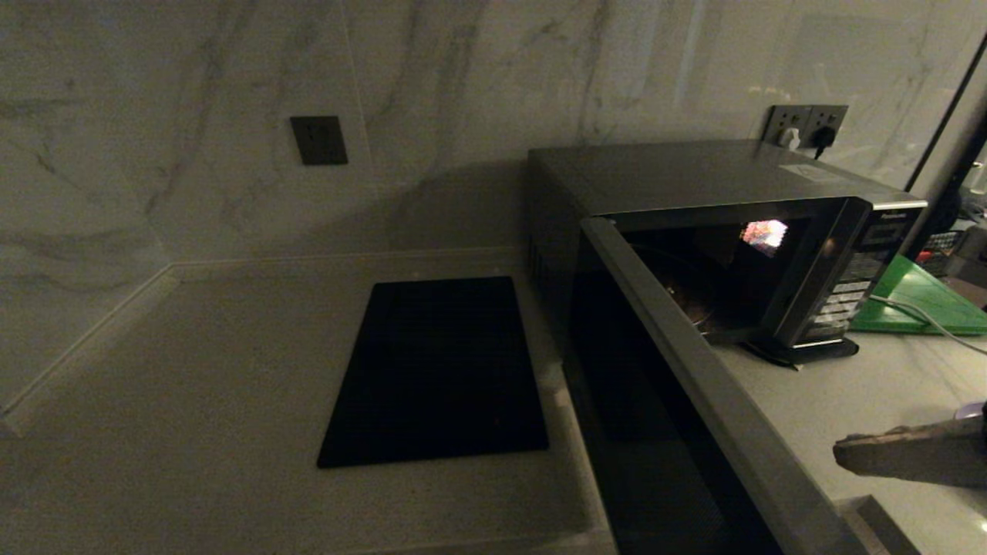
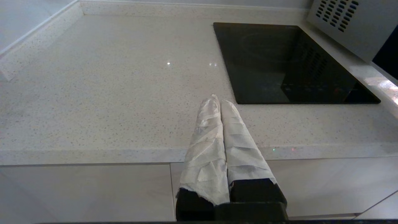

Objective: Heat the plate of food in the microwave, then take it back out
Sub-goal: Put the plate in the microwave oven

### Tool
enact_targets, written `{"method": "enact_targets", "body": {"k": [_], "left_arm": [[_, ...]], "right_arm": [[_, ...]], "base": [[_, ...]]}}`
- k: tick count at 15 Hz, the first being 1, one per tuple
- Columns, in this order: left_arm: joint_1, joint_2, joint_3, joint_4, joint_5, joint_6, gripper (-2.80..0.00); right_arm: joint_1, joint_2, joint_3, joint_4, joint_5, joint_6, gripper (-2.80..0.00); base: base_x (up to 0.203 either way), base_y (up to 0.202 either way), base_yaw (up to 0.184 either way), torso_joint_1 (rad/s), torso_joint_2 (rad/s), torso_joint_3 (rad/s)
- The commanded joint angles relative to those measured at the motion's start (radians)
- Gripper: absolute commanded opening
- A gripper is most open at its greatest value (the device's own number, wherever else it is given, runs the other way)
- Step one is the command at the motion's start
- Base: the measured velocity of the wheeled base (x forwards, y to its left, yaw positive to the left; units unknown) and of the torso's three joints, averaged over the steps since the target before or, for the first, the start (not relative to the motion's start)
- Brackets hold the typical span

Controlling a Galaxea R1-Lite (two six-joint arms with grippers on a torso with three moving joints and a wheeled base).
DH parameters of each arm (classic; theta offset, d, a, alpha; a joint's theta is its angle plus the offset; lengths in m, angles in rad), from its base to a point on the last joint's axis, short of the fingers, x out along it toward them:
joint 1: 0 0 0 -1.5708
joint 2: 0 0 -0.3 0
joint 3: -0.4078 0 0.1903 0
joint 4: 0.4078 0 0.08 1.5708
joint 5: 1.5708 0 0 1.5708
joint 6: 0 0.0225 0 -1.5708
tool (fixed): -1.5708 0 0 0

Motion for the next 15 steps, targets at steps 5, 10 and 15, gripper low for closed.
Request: {"method": "enact_targets", "body": {"k": [5,10,15], "left_arm": [[0.0,0.002,0.0,0.0,0.001,-0.001,-2.8],[0.0,0.002,0.0,0.0,0.001,-0.001,-2.8],[0.0,0.002,0.0,0.0,0.001,-0.001,-2.8]], "right_arm": [[-0.205,0.035,-0.011,-0.025,-0.069,0.041,-2.8],[-0.685,0.09,-0.019,-0.043,-0.29,0.052,-2.8],[-1.07,0.224,-0.013,-0.096,-0.251,0.175,-2.8]], "base": [[0.0,0.0,0.0,0.0,0.0,0.0],[0.0,0.0,0.0,0.0,0.0,0.0],[0.0,0.0,0.0,0.0,0.0,0.0]]}}
